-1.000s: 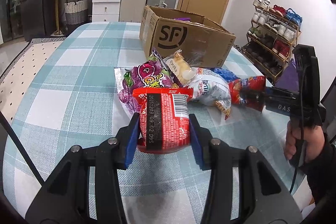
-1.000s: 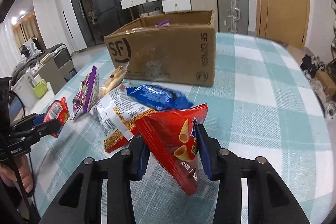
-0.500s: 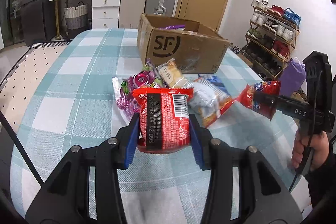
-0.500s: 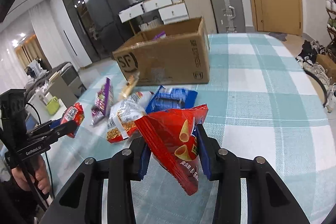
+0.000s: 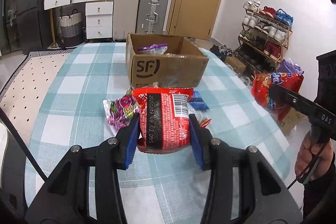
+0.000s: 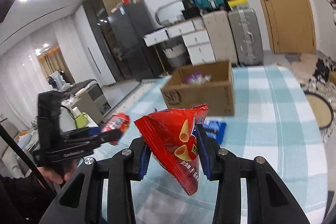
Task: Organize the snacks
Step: 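Carry both packets over the box and open both grippers to drop them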
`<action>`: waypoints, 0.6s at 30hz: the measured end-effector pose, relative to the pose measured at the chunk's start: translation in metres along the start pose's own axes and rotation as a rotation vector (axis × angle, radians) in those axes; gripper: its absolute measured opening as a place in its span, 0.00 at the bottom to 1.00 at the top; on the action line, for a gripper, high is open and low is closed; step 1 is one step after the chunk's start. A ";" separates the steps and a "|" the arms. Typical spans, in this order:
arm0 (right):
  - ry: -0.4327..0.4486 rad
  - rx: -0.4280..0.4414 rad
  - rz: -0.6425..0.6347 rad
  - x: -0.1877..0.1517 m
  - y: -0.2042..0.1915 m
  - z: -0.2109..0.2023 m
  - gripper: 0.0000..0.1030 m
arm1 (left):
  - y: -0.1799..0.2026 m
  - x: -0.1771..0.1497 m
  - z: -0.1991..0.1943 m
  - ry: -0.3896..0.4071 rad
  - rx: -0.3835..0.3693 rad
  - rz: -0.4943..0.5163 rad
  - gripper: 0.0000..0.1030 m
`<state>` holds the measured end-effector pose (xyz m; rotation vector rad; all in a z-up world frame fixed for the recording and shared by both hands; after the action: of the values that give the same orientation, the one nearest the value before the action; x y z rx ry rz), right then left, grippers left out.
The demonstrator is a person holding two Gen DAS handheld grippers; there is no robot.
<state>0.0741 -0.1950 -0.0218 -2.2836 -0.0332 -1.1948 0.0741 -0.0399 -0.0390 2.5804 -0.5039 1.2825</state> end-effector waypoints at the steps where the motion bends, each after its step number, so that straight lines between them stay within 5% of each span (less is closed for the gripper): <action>1: 0.014 0.008 -0.008 0.007 -0.007 -0.007 0.39 | 0.001 0.005 -0.004 0.008 -0.005 -0.001 0.40; 10: 0.099 0.040 -0.094 0.062 -0.052 -0.043 0.39 | 0.010 0.079 -0.030 0.038 -0.052 0.016 0.40; 18: 0.099 0.079 -0.098 0.114 -0.072 -0.032 0.39 | 0.012 0.144 -0.025 0.034 -0.040 0.067 0.40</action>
<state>0.0994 -0.1756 0.1130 -2.1732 -0.1538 -1.3316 0.1326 -0.0719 0.0916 2.5244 -0.6083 1.3215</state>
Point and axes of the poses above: each gripper's, at about its wrist camera, not at the fingertips, and z roughly the way its jaws point, y to its right, x to its top, the point moved 8 cm from there along z, roughly the way its jaws point, and after that the axes turned 10 degrees about z, right-handed, at the moved point
